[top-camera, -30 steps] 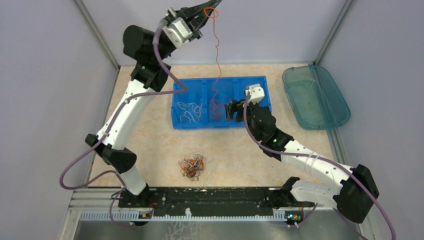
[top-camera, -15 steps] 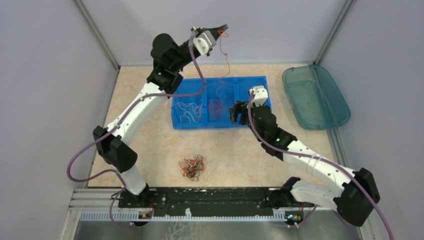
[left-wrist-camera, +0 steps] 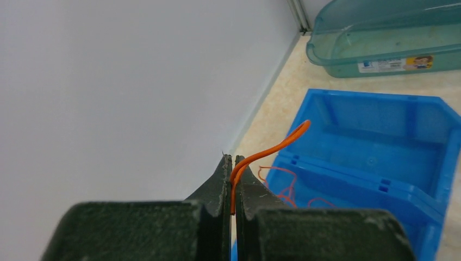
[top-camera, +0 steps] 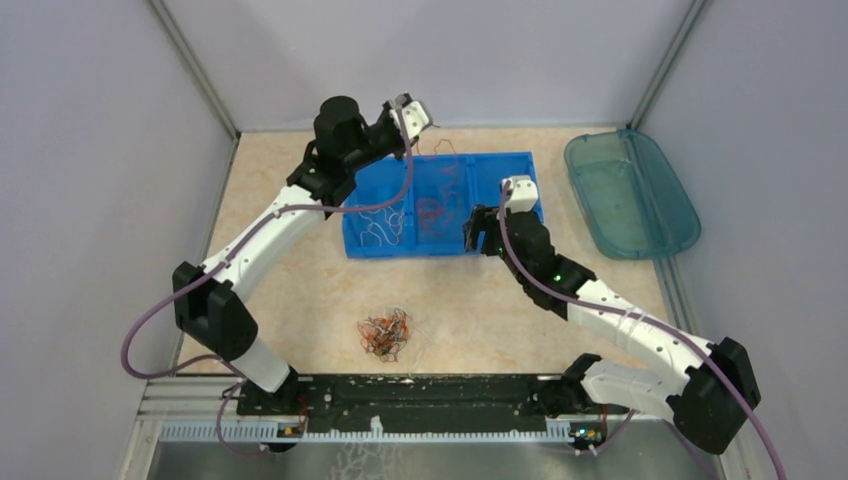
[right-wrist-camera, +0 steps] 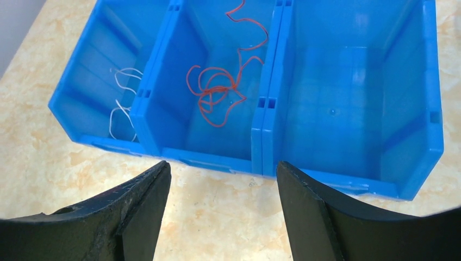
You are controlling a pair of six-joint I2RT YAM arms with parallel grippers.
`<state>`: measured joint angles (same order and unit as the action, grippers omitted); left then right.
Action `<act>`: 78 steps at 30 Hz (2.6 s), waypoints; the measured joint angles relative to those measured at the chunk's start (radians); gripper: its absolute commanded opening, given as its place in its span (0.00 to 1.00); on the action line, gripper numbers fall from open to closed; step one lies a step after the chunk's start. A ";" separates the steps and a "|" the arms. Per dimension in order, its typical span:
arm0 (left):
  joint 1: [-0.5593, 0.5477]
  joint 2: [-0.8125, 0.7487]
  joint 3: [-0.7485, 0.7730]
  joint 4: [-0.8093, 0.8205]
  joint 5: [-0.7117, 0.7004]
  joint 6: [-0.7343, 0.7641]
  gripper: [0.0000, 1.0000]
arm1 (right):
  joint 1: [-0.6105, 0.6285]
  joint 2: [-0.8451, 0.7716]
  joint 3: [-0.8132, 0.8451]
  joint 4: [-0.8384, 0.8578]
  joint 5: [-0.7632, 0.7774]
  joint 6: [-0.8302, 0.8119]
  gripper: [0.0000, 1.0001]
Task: Untangle the cables
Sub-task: Place the cable in the bin.
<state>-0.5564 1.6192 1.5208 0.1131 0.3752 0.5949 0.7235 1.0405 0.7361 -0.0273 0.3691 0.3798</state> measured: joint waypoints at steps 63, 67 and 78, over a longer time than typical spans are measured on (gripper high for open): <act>-0.038 0.394 0.234 -0.550 -0.142 -0.115 0.97 | -0.170 -0.066 0.016 -0.047 -0.035 0.119 0.72; -0.038 0.344 0.246 -0.595 -0.110 -0.130 1.00 | -0.170 -0.065 0.033 -0.063 -0.043 0.119 0.73; -0.026 0.199 0.317 -0.794 -0.033 -0.129 1.00 | -0.170 -0.029 0.072 -0.090 -0.088 0.110 0.73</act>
<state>-0.5823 1.8179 1.8381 -0.6807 0.3424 0.4656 0.5533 1.0115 0.8082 -0.1173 0.2813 0.4896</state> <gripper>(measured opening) 0.998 0.731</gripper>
